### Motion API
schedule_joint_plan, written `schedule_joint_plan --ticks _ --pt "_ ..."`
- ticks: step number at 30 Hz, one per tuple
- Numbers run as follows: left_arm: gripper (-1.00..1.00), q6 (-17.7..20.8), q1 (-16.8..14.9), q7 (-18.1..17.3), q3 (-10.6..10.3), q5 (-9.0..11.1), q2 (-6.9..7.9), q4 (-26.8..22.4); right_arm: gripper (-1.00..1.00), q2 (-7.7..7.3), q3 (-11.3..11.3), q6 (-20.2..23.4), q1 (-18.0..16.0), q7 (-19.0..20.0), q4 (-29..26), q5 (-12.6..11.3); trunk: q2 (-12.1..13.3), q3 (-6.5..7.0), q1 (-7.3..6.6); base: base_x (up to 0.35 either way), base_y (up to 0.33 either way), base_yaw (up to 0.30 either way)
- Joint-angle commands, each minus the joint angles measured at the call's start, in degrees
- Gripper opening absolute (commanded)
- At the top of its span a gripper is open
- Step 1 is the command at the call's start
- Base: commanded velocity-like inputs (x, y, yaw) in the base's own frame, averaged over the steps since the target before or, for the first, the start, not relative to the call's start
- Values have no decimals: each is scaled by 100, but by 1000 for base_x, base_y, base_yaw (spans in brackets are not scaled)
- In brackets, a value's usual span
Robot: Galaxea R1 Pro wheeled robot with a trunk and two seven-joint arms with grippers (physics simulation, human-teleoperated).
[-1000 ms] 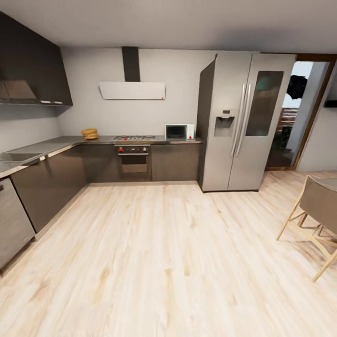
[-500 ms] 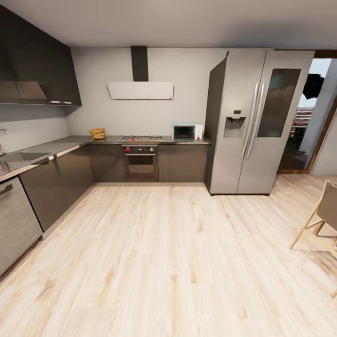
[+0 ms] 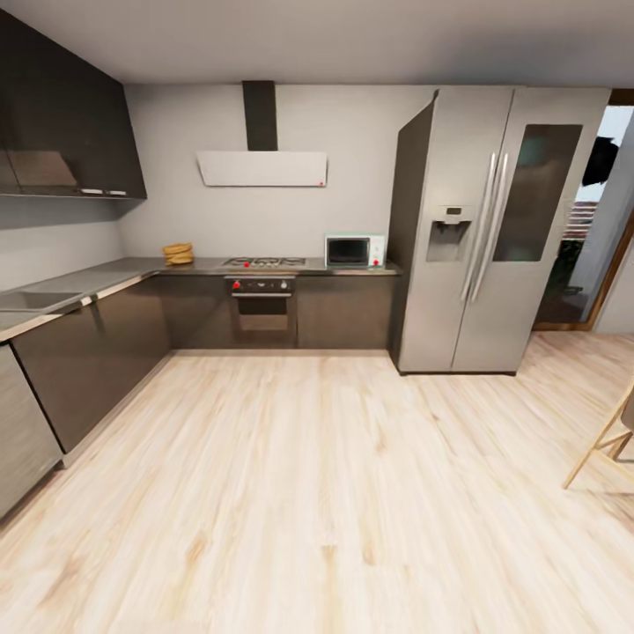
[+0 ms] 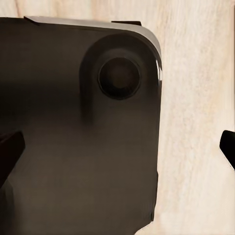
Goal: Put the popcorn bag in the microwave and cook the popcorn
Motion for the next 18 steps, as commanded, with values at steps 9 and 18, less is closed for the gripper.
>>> schedule_joint_plan --ticks 9,18 --pt "100 -14 1 3 1 35 3 -2 100 4 -1 -28 -1 -1 3 1 -2 -4 3 323 0 -98" --pt "100 -14 2 3 1 32 0 -2 100 6 -1 -28 -1 -1 3 2 -2 -4 3 323 0 -174"
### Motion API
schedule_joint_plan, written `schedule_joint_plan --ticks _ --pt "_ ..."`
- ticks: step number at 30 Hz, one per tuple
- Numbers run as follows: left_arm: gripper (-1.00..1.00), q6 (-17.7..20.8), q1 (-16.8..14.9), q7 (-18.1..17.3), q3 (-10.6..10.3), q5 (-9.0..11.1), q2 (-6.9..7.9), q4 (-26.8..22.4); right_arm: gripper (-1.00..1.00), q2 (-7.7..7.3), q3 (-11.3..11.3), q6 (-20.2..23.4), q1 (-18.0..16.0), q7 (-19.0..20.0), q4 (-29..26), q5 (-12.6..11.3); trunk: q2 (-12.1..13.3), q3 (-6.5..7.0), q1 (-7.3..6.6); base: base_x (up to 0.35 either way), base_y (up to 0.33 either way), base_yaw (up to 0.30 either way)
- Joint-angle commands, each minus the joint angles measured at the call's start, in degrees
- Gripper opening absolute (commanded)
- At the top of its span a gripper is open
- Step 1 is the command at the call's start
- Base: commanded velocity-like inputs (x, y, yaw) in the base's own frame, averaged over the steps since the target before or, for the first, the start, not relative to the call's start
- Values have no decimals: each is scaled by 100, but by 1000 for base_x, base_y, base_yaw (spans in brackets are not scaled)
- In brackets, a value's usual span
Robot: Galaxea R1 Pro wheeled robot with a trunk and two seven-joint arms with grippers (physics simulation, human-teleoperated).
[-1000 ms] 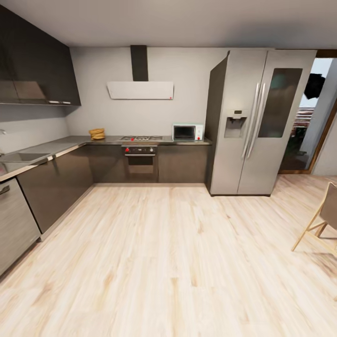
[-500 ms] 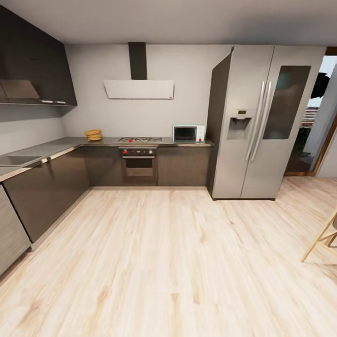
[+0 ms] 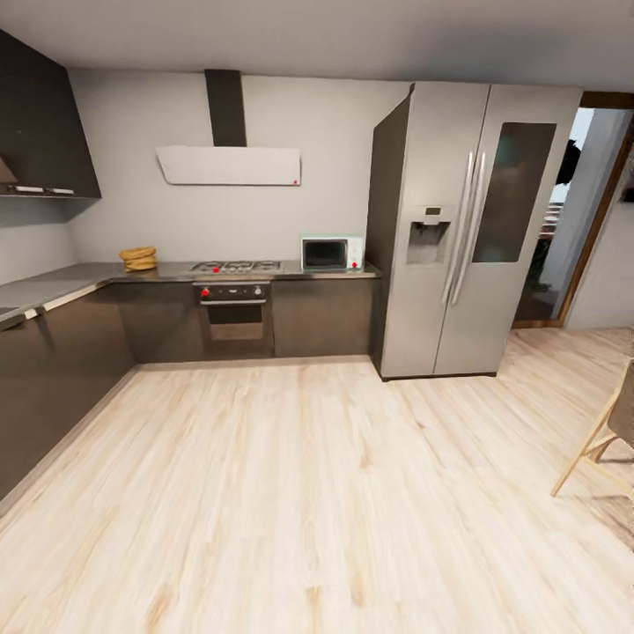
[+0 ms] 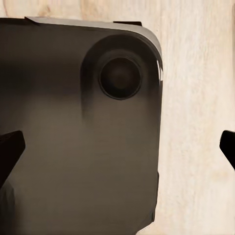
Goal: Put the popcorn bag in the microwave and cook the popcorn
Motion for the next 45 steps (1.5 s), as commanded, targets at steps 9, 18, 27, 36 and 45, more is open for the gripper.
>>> schedule_joint_plan --ticks 9,18,27,36,45 --pt "100 -10 2 3 1 32 -8 -1 100 2 2 -21 -1 -1 3 2 -2 -4 3 323 0 -166" --pt "100 3 -1 3 1 39 -8 -1 100 -7 2 -21 -1 -2 3 2 -2 -4 3 323 0 -18" --pt "100 12 0 5 1 39 -8 -3 100 0 2 -7 -1 -1 3 2 -2 -4 3 323 0 0" --pt "100 6 1 11 1 39 -8 -1 100 2 2 -12 -1 -1 3 2 -2 -4 3 323 -2 0" --pt "100 4 0 11 1 39 -8 -1 100 2 2 -12 -1 -1 3 2 -2 -4 3 323 -80 0"
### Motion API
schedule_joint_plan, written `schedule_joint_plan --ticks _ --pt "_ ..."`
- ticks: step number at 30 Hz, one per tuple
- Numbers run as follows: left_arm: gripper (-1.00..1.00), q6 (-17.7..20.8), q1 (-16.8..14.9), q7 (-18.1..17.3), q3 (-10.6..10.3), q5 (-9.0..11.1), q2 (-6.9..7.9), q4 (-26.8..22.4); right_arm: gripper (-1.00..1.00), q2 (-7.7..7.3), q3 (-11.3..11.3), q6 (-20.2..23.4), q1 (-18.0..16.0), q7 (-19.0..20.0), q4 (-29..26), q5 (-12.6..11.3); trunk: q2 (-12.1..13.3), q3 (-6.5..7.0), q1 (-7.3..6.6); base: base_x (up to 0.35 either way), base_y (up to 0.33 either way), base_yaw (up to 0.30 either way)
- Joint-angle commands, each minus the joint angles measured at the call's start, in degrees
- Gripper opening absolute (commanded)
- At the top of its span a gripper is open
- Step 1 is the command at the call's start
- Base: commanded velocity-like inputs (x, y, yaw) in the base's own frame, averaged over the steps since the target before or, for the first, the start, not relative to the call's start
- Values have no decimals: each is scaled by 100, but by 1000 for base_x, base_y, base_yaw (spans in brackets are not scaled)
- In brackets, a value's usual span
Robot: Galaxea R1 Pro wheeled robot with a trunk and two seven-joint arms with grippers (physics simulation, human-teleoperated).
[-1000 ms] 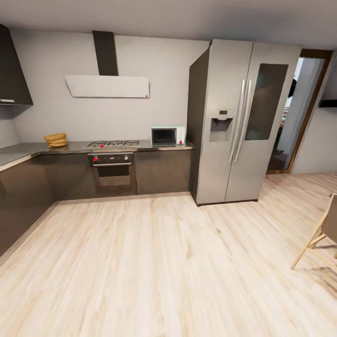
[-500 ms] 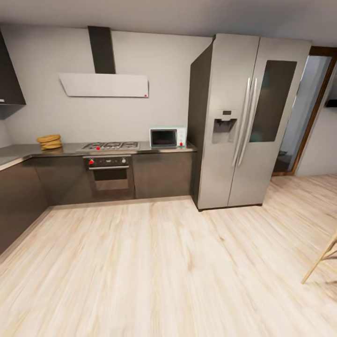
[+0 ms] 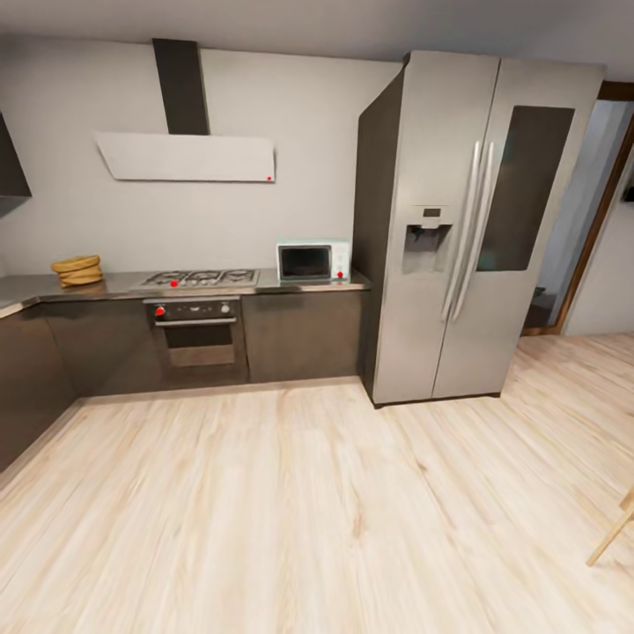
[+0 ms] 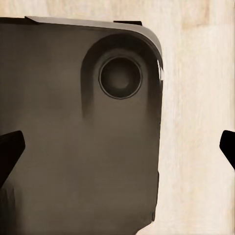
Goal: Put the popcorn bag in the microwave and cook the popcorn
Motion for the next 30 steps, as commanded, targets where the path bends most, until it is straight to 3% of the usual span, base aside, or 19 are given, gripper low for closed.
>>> schedule_joint_plan --ticks 1,30 --pt "100 -13 0 3 1 35 -1 -3 100 0 2 -21 -1 -1 3 2 -2 -4 3 323 -96 0" --pt "100 -4 0 3 1 35 -1 -3 100 0 2 -21 -1 -1 3 2 -2 -4 3 323 -69 0"
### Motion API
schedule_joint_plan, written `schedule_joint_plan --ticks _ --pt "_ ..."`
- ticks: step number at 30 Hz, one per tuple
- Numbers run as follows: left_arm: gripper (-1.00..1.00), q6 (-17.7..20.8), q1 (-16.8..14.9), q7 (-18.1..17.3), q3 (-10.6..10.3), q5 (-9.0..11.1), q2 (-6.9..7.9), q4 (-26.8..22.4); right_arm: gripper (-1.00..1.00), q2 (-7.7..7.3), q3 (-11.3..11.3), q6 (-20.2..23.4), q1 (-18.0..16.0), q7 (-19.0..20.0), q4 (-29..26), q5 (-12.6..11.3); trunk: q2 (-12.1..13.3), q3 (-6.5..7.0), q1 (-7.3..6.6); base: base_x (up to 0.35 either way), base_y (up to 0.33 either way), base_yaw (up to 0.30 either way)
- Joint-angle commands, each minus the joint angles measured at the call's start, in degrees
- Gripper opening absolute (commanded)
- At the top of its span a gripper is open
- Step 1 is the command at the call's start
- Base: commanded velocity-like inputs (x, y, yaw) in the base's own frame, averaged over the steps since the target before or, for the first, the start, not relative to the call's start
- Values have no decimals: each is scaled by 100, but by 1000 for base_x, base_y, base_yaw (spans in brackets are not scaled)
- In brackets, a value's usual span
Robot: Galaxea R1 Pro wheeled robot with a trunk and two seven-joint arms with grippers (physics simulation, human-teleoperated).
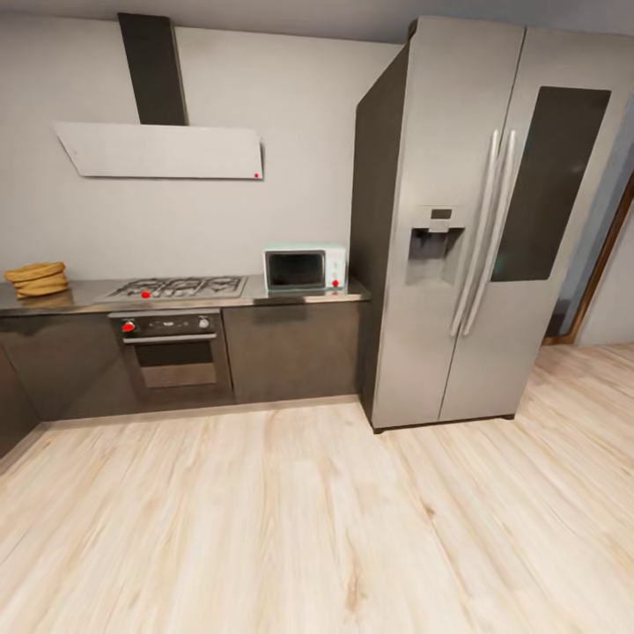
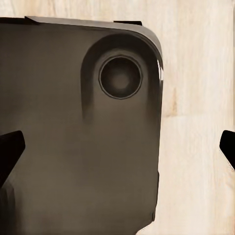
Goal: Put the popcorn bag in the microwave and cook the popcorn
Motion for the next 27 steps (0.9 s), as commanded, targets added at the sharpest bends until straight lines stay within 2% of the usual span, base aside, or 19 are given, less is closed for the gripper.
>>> schedule_joint_plan --ticks 1,27 --pt "100 -12 -1 3 1 35 -1 -3 100 -1 2 -21 -1 -1 3 2 -2 -4 3 323 0 0" --pt "100 -19 0 3 1 35 -1 -3 100 -9 2 -30 -1 -1 3 -6 -2 -4 3 323 0 0"
